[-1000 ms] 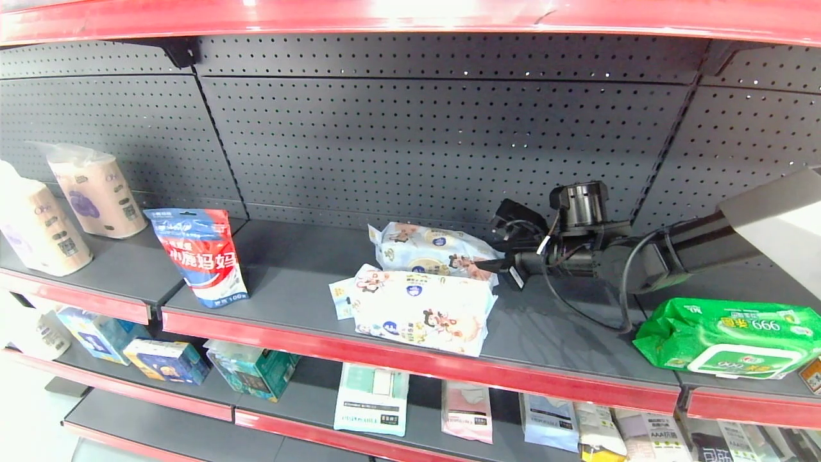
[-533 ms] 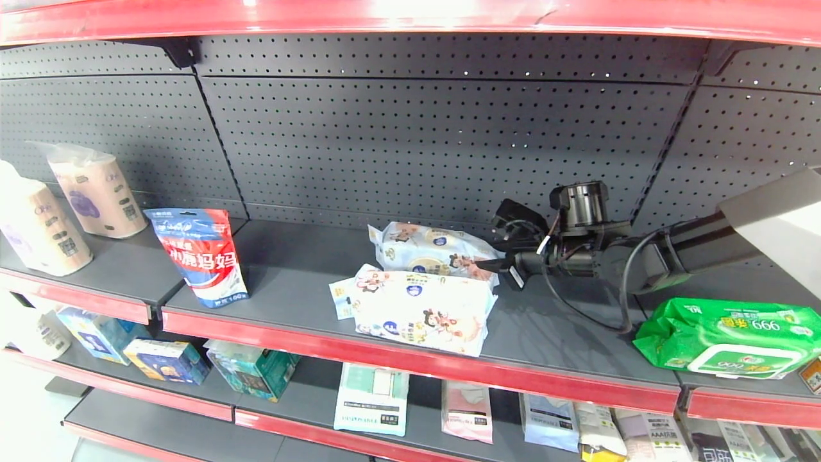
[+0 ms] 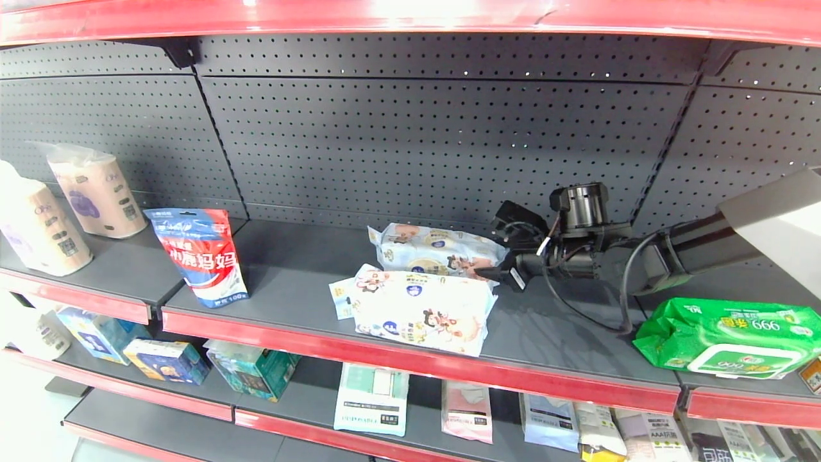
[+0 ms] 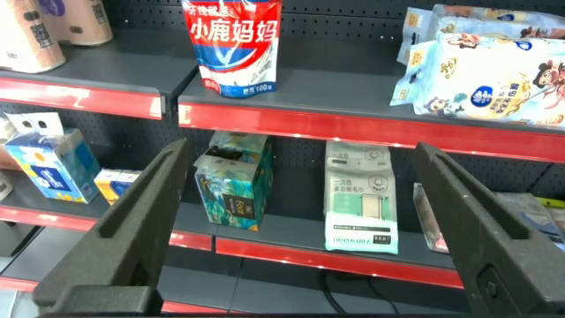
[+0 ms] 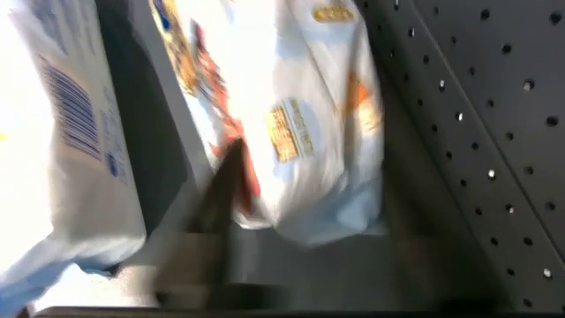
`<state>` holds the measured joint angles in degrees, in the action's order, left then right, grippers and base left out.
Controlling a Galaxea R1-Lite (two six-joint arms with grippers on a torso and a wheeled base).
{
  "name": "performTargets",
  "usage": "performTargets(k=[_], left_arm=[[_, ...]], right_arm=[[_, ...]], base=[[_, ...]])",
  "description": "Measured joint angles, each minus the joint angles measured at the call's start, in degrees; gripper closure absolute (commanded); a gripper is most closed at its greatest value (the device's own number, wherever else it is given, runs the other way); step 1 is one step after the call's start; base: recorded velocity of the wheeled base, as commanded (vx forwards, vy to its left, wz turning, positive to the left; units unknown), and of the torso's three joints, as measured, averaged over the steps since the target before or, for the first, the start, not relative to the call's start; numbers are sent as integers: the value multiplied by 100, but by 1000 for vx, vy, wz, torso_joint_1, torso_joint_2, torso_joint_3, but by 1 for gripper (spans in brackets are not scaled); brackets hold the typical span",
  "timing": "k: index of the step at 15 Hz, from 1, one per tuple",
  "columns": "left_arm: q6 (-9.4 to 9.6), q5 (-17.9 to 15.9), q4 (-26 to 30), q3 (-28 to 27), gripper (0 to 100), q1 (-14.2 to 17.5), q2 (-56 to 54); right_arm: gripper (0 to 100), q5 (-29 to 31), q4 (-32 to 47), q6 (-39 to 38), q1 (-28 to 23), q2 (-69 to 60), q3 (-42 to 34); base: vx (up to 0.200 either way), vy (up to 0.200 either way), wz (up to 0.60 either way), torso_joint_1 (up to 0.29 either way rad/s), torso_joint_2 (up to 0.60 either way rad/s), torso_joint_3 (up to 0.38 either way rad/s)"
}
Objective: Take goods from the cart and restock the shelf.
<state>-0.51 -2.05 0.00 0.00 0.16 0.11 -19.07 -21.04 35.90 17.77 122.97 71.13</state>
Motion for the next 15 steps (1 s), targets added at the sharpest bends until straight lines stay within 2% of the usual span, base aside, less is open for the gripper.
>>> performTargets(k=[8, 15], left_arm=[[0, 0, 0, 0, 0, -2, 0], [0, 2, 0, 0, 0, 0, 0]], right_arm=[[0, 224, -11, -385, -69, -166, -7], [0, 352, -13, -489, -267, -612, -661]], base=[[0, 0, 0, 0, 0, 0], [0, 0, 0, 0, 0, 0]])
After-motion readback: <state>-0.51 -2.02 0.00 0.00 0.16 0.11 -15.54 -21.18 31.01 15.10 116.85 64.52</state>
